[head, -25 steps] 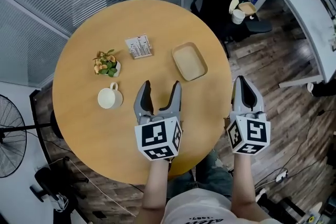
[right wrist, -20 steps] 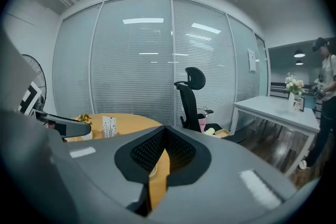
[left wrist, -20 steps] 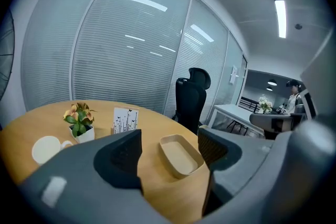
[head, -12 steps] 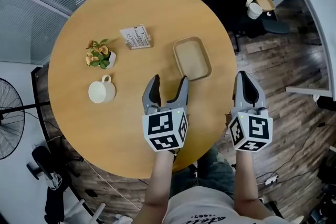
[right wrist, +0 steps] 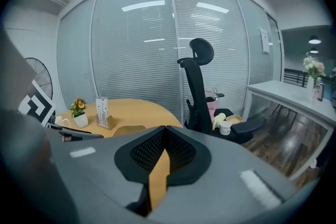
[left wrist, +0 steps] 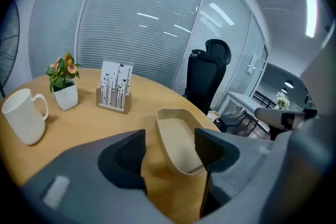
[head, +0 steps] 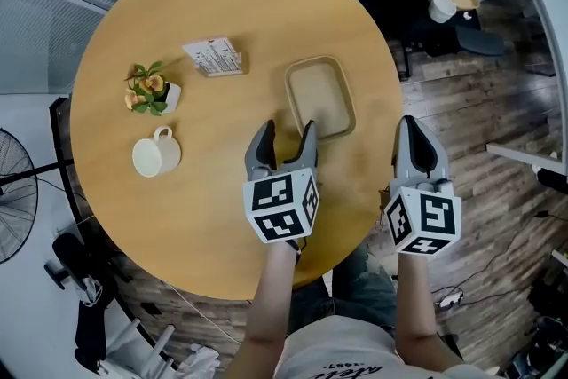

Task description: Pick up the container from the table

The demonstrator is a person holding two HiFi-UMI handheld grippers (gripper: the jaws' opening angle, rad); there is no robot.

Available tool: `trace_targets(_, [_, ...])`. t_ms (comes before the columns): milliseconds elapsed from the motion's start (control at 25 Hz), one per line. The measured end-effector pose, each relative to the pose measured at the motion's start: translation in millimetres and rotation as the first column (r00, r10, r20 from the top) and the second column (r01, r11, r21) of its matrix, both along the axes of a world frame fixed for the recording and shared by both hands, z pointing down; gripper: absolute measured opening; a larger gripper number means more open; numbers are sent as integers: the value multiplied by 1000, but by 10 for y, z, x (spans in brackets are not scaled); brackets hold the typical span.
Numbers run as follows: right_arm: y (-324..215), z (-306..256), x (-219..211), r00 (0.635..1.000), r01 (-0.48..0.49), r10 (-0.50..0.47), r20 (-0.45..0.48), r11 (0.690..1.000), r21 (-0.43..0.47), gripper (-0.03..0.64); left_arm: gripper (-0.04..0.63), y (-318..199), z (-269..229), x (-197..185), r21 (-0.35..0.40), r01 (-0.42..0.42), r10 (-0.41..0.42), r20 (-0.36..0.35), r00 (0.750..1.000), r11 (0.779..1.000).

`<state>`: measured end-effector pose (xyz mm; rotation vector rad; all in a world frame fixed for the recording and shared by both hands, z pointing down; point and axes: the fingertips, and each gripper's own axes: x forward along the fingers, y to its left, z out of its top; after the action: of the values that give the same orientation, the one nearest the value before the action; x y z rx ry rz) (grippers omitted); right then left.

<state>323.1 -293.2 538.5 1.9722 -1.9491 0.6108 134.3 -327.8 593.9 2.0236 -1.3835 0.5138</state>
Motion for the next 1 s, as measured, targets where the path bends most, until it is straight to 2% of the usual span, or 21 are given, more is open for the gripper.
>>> trace_targets(200, [-71,139,-24,1000,24,-24,8,1000,-18,25,289,-46,200,46,-52,32,-33,-11,999,998])
trace_targets(440, [-136,248,-67,998,50,-49,27,998,-31,25,186,-58,390,33,-98,56,-56,1,998,994])
trace_targets(880, [-139,301,-47,997,65,-64,38,997,-38,25,35,-41,528,145,-136,33,-31,15,999,990])
trace_targets(1000, [-156,279,-43,997,68,-67,38,997,-32,25,20,-50,528,134,-134,37,-33,28,999,990])
